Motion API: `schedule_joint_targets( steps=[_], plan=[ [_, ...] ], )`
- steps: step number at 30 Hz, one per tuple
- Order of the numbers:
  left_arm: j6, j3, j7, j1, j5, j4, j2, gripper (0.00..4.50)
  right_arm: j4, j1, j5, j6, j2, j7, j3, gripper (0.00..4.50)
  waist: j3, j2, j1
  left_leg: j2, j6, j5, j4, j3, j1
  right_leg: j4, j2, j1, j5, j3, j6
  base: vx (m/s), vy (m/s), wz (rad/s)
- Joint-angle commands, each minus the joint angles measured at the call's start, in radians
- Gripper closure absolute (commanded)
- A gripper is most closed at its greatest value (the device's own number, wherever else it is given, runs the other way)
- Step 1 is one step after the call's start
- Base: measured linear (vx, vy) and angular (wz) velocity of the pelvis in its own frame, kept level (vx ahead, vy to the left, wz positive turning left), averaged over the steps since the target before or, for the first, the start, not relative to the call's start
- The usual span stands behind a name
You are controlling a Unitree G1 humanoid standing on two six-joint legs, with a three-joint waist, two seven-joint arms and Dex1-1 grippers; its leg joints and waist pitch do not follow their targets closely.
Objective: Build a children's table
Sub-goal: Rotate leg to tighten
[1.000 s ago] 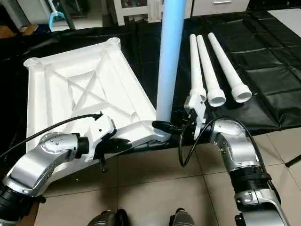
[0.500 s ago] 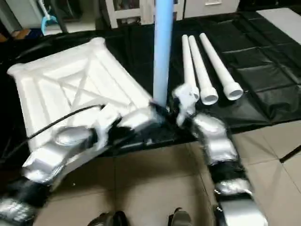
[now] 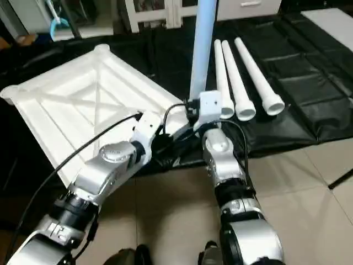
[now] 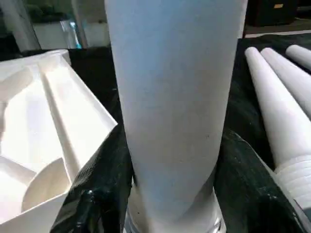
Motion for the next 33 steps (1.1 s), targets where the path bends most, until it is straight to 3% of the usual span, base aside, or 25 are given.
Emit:
schedule_joint_targets(
  steps=[1,4,7,10,13,15,17,18,19,20,21,24,28,33],
  plan=[
    [-0.029,0.051,0.067,0.005,0.012,0.031,0.010,4.50,0.014,0.021,0.033,-0.003,0.041,0.083,0.026,2.58,-0.062,-0.016,-0.002,0.039,0.037,-0.420,-0.080,-0.027,0.034,-0.063,-0.008,0.030,-0.388,0.004,-0.146,0.000,0.000,0.00],
    [-0.017,0.038,0.022,0.022,0.017,0.012,0.046,4.50,-0.057,0.045,0.080,-0.035,0.020,0.233,0.027,1.88,-0.065,-0.016,0.000,0.041,0.048,-0.400,-0.078,-0.027,0.033,-0.060,-0.011,0.035,-0.360,0.005,-0.158,0.000,0.000,0.00],
    [-0.005,0.016,-0.038,0.042,0.014,-0.017,0.082,4.50,-0.100,0.057,0.103,-0.033,-0.016,0.299,0.028,1.66,-0.065,-0.019,-0.005,0.039,0.076,-0.352,-0.077,-0.029,0.018,-0.054,-0.014,0.047,-0.341,0.002,-0.166,0.000,0.000,0.00],
    [0.024,-0.005,-0.105,0.069,0.005,-0.055,0.121,4.50,-0.133,0.062,0.137,-0.007,-0.052,0.386,0.015,1.36,-0.068,-0.017,-0.009,0.042,0.082,-0.329,-0.074,-0.029,0.019,-0.051,-0.014,0.048,-0.325,0.001,-0.179,0.000,0.000,0.00],
    [0.054,-0.061,-0.272,0.140,-0.030,-0.152,0.228,4.50,-0.289,0.116,0.243,0.155,-0.179,0.709,0.057,1.12,-0.071,-0.017,-0.003,0.045,0.111,-0.284,-0.067,-0.023,0.031,-0.044,-0.008,0.050,-0.236,0.004,-0.224,0.036,-0.007,0.02],
    [0.060,-0.072,-0.308,0.157,-0.040,-0.177,0.252,4.50,-0.320,0.129,0.259,0.187,-0.213,0.780,0.068,0.99,-0.071,-0.014,0.001,0.047,0.124,-0.251,-0.063,-0.021,0.033,-0.039,-0.006,0.045,-0.205,0.007,-0.239,0.079,-0.008,0.04],
    [0.059,-0.094,-0.382,0.190,-0.064,-0.233,0.307,4.50,-0.336,0.136,0.253,0.207,-0.277,0.851,0.077,0.79,-0.076,-0.019,0.006,0.047,0.133,-0.217,-0.055,-0.020,0.032,-0.028,-0.007,0.047,-0.170,0.009,-0.255,0.078,-0.008,0.03],
    [0.059,-0.094,-0.382,0.190,-0.064,-0.233,0.307,4.50,-0.336,0.136,0.253,0.207,-0.277,0.851,0.077,0.61,-0.078,-0.015,0.005,0.047,0.139,-0.191,-0.052,-0.020,0.031,-0.020,-0.007,0.048,-0.146,0.009,-0.266,0.069,-0.007,0.00],
    [0.064,-0.099,-0.403,0.200,-0.074,-0.252,0.324,4.50,-0.335,0.135,0.245,0.210,-0.297,0.863,0.079,0.61,-0.084,-0.013,0.008,0.046,0.147,-0.154,-0.046,-0.019,0.034,-0.014,-0.006,0.048,-0.099,0.009,-0.281,0.069,-0.007,0.00],
    [0.072,-0.101,-0.430,0.213,-0.087,-0.277,0.344,4.50,-0.334,0.135,0.235,0.220,-0.330,0.897,0.088,0.61,-0.087,-0.019,0.009,0.045,0.156,-0.133,-0.044,-0.017,0.037,-0.013,-0.004,0.048,-0.071,0.009,-0.289,0.059,-0.003,0.01],
    [0.080,-0.102,-0.450,0.222,-0.097,-0.294,0.360,4.50,-0.327,0.133,0.217,0.221,-0.360,0.927,0.100,0.61,-0.089,-0.016,0.014,0.045,0.173,-0.088,-0.040,-0.017,0.037,-0.006,-0.003,0.050,-0.019,0.008,-0.302,0.000,0.000,0.00],
    [0.051,-0.119,-0.530,0.244,-0.106,-0.335,0.415,4.50,-0.331,0.134,0.212,0.265,-0.435,1.030,0.123,0.61,-0.091,-0.019,0.030,0.044,0.206,-0.045,-0.033,-0.015,0.037,-0.001,-0.003,0.054,-0.005,0.006,-0.310,0.000,0.000,0.00],
    [0.072,-0.124,-0.575,0.256,-0.130,-0.374,0.447,4.50,-0.380,0.148,0.248,0.336,-0.478,1.112,0.133,0.61,-0.083,-0.022,0.033,0.049,0.182,-0.117,-0.039,-0.014,0.037,-0.011,-0.007,0.053,-0.118,0.009,-0.295,0.000,0.000,0.00],
    [0.078,-0.126,-0.587,0.258,-0.131,-0.385,0.458,4.50,-0.397,0.158,0.258,0.343,-0.482,1.136,0.133,0.94,-0.075,-0.024,0.031,0.051,0.099,-0.264,-0.051,-0.018,0.041,-0.025,-0.008,0.044,-0.295,0.016,-0.249,0.000,0.000,0.00]
  ],
)
